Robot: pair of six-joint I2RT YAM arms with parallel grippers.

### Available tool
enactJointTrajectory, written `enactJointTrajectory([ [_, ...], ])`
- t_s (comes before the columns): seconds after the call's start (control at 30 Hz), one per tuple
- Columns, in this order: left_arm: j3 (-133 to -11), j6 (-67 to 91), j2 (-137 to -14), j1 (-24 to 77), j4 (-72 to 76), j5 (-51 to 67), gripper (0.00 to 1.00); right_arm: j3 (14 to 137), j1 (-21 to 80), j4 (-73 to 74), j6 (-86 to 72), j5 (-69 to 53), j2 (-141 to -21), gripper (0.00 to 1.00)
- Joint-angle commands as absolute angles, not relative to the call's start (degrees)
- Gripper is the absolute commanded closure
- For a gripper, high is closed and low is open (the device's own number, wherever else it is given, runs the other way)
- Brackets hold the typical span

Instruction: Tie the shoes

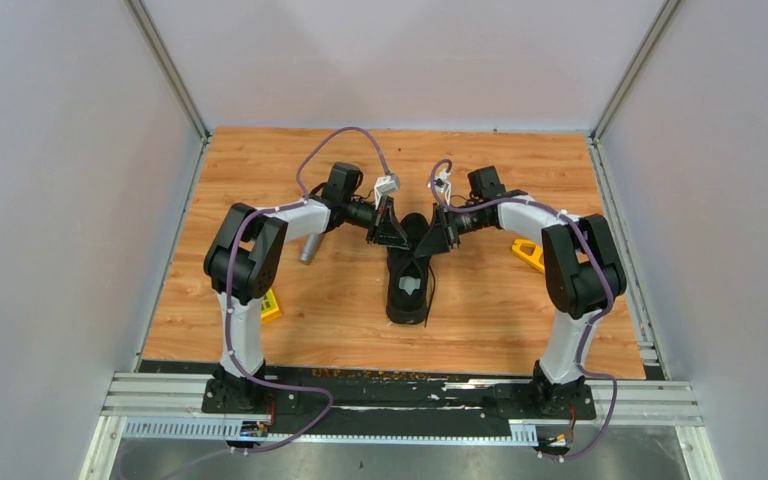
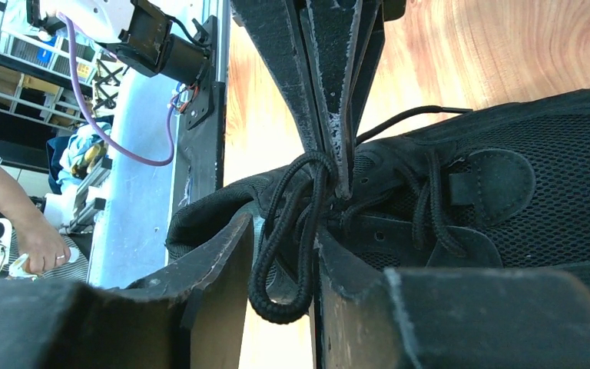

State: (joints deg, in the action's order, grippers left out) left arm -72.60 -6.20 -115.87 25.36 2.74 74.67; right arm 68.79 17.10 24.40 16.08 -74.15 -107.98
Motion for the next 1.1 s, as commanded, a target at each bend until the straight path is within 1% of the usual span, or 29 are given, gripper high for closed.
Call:
enactJointTrajectory([
  [0.0,-73.7,-5.6,-116.1,25.3,4.8,75.2,1.0,71.3,17.5,24.5,16.1,-74.1,-108.9,0.69],
  [0.17,-73.7,-5.6,-116.1,25.3,4.7,75.1,1.0,71.6,17.5,23.8,14.3,-72.7,-108.6,0.72],
  [0.27,-73.7,-5.6,-116.1,25.4,4.8,75.1,1.0,71.8,17.5,22.8,13.0,-71.7,-108.6,0.79],
  [0.37,-73.7,-5.5,-116.2,25.4,4.8,75.2,1.0,71.9,17.5,22.1,12.0,-70.7,-108.5,0.81],
  [0.5,-73.8,-5.5,-116.3,25.4,4.8,75.2,1.0,71.7,17.6,21.1,11.0,-69.3,-107.9,0.81],
  [0.7,-73.7,-5.5,-116.2,25.4,4.8,75.1,1.0,71.2,18.0,20.1,10.2,-70.3,-106.9,0.75],
  [0.93,-73.7,-5.4,-116.1,25.4,4.8,74.9,1.0,71.2,18.8,19.7,9.6,-67.7,-106.7,0.77],
  [1.07,-73.5,-5.4,-116.2,25.5,4.8,74.9,1.0,70.9,18.9,19.5,9.4,-65.7,-106.0,0.76],
])
